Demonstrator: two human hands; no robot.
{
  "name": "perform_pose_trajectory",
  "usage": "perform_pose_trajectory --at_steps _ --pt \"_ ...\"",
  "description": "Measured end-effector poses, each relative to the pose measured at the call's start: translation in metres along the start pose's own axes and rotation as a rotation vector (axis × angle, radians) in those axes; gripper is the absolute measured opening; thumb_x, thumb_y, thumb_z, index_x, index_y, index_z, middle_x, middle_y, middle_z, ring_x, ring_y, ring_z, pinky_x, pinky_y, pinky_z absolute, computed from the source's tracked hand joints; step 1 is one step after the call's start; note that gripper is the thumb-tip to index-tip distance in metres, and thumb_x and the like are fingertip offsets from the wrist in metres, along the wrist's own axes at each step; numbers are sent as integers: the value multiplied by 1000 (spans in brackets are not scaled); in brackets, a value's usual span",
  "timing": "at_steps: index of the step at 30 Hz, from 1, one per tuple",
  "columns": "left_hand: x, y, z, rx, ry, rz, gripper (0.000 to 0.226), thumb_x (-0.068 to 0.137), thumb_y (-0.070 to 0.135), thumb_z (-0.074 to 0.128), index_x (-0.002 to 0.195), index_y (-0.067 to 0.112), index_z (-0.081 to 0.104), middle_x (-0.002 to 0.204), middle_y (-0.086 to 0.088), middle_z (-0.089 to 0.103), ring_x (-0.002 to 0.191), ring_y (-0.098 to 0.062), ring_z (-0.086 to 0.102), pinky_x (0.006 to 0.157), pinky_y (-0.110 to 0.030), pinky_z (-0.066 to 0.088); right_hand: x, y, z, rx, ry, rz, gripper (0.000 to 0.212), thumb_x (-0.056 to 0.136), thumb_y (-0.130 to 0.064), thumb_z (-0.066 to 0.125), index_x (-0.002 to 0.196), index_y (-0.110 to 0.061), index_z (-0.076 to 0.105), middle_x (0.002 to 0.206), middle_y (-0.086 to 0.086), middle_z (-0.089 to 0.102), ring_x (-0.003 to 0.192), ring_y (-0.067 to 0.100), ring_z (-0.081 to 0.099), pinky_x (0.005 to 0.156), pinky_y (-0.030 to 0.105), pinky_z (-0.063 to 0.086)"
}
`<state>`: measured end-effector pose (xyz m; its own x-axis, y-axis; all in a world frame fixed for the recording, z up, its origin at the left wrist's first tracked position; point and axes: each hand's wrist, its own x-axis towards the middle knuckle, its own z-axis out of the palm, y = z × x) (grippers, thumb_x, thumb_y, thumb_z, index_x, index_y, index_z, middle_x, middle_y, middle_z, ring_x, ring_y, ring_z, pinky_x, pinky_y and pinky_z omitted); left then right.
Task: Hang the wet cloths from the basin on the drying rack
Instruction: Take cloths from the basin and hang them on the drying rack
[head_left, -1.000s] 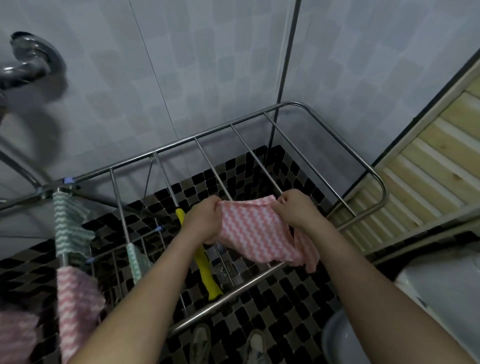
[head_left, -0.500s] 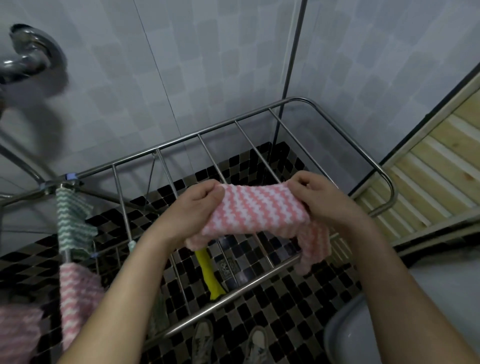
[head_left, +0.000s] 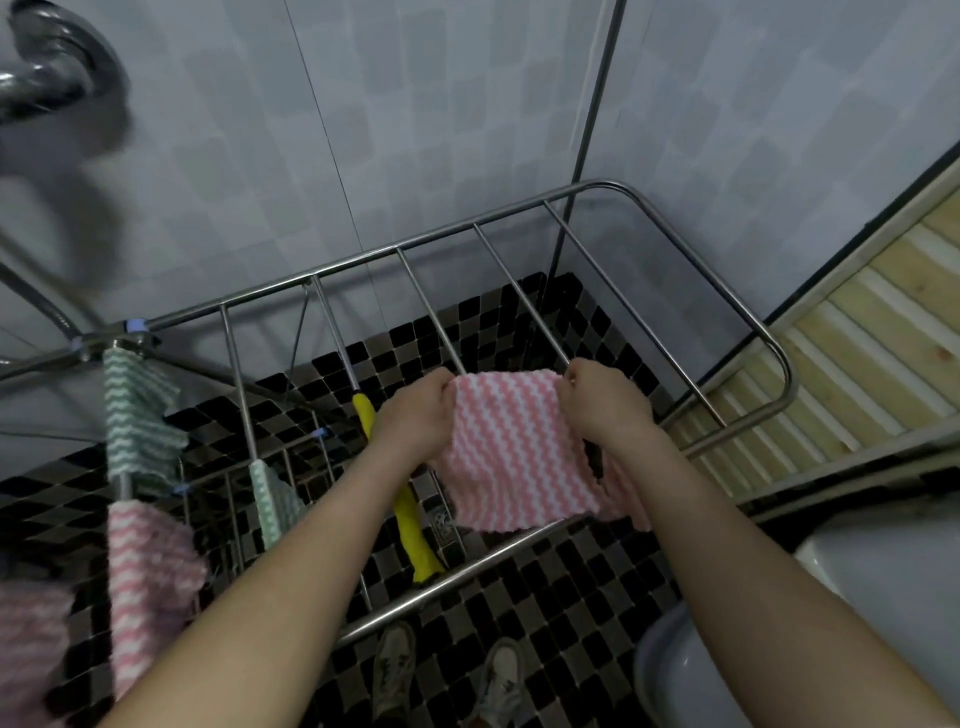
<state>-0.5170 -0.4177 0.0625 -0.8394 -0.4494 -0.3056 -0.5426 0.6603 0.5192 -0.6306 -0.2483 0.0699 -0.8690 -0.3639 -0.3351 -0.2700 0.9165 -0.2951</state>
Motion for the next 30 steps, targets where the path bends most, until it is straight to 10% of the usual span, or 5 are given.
perform_pose_trajectory --at_steps 8,15,22,30 --pt "11 -1 6 153 46 -1 27 104 31 26 97 16 48 77 -5 58 69 -27 58 60 -37 43 -12 -9 -2 -42 7 -91 38 94 -52 51 112 -18 54 102 0 63 85 21 60 58 30 43" --pt "13 -2 8 122 51 -7 26 103 27 27 98 14 48 79 -8 58 73 -29 58 60 -38 41 -56 -15 10 -284 -303 -316 35 84 -45 66 64 -20 52 65 -5 55 58 13 53 51 25 35" --pt "14 -3 7 128 21 -3 23 103 22 28 96 13 48 79 -3 54 73 -23 53 60 -34 36 -42 7 6 -55 -450 -325 26 83 -34 74 105 -19 74 100 -7 70 87 9 62 76 29 51" --pt "14 -5 16 111 50 -26 28 100 15 36 127 16 44 81 -1 53 61 -14 48 48 -28 29 -52 2 9 -102 -361 -370 30 80 -44 72 67 -18 64 58 -6 57 52 9 53 49 25 37"
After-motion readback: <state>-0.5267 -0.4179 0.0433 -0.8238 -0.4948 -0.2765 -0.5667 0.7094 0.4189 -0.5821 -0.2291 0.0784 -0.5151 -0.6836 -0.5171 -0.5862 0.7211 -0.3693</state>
